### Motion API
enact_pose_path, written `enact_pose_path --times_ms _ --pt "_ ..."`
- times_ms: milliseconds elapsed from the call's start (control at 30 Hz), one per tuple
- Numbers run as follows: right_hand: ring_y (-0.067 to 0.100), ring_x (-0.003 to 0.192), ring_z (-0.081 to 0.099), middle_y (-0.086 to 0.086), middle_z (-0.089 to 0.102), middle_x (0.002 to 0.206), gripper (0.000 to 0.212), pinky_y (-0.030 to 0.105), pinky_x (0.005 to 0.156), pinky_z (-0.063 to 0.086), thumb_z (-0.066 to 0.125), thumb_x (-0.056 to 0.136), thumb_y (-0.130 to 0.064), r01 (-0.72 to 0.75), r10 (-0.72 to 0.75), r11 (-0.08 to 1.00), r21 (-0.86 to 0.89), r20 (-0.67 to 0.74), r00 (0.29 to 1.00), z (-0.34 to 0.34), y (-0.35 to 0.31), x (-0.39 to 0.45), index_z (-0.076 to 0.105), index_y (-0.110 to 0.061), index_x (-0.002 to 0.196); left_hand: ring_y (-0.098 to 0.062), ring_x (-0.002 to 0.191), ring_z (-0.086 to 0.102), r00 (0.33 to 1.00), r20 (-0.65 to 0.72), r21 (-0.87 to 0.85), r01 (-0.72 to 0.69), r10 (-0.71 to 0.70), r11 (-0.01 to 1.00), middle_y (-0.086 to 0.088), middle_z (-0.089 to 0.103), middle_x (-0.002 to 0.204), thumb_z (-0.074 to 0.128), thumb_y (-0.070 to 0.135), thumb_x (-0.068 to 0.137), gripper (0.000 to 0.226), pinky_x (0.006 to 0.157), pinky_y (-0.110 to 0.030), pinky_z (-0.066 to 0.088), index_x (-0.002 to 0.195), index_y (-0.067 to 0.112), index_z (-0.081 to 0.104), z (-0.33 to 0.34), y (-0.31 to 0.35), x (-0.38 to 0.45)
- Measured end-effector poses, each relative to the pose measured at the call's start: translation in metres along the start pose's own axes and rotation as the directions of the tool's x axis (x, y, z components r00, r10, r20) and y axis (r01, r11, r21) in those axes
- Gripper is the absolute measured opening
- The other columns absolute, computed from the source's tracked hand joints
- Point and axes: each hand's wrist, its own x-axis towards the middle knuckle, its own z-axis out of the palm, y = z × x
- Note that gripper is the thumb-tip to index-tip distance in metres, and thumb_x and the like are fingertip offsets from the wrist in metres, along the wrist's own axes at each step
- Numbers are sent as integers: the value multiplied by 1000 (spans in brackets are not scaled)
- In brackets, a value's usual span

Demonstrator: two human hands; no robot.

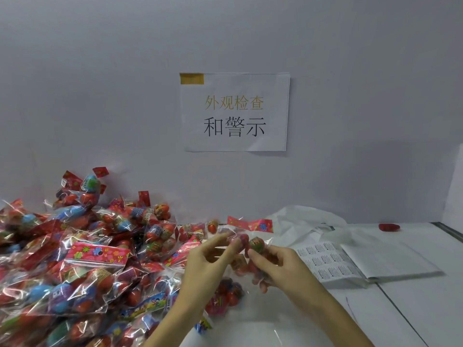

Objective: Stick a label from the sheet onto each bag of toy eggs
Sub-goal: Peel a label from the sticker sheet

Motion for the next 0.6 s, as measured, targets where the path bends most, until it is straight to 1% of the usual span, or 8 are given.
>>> enact_pose_path --times_ms 100,167,233,267,333,400,533,600 --pt "13 62 60 12 72 96 49 20 50 47 73 87 -41 30 19 893 450 -104 994 -40 -19 -1 75 2 112 0 90 71 996 -85 96 -9 17 995 14 76 103 53 61 92 30 77 -21 57 108 42 69 -4 -4 7" --pt "14 89 71 11 68 129 57 17 62 53 71 91 -44 181 -186 456 872 -106 977 -77 -31 -11 67 -13 138 -1 99 65 975 -144 369 -108 172 923 10 69 114 60 45 98 24 83 -17 53 118 34 68 -16 -12 15" --pt "19 127 64 9 53 156 62 18 83 56 70 97 -42 149 -422 72 986 -105 900 -97 -34 -21 51 -25 154 -17 122 56 935 -121 743 -137 333 655 -2 63 129 68 30 99 34 103 -26 47 131 18 68 -31 -25 23" --pt "17 127 65 6 52 157 60 18 82 56 71 98 -36 144 -447 38 989 -111 888 -98 -32 -21 50 -27 154 -28 134 50 932 -88 866 -103 352 490 -9 59 140 68 29 99 39 114 -38 40 135 14 66 -38 -30 25" --pt "8 96 74 -2 68 139 58 13 60 54 85 86 -21 214 -309 234 948 -136 941 -87 -23 -13 66 -26 140 -33 150 35 975 -56 967 0 215 255 -12 47 157 56 38 105 44 126 -47 19 142 17 61 -47 -35 25" --pt "6 67 68 -2 78 111 52 13 44 46 90 75 -14 158 -148 436 886 -103 984 -68 -14 -2 76 -20 125 -26 145 43 993 -54 986 37 106 160 -4 54 151 40 44 109 42 126 -43 20 137 24 64 -49 -33 21" --pt "15 63 62 7 71 92 43 21 47 48 78 87 -21 -73 12 669 739 87 996 -38 -1 4 74 -8 127 -20 73 61 878 91 942 -228 469 245 0 70 82 66 38 99 34 79 -41 56 75 14 73 -50 -20 24" --pt "16 68 63 8 69 93 51 22 55 50 86 82 -27 -139 29 748 649 177 984 -32 5 3 73 -6 127 -6 60 50 905 250 872 -365 345 327 12 58 68 47 71 97 59 72 -25 51 64 24 61 -51 -9 24"
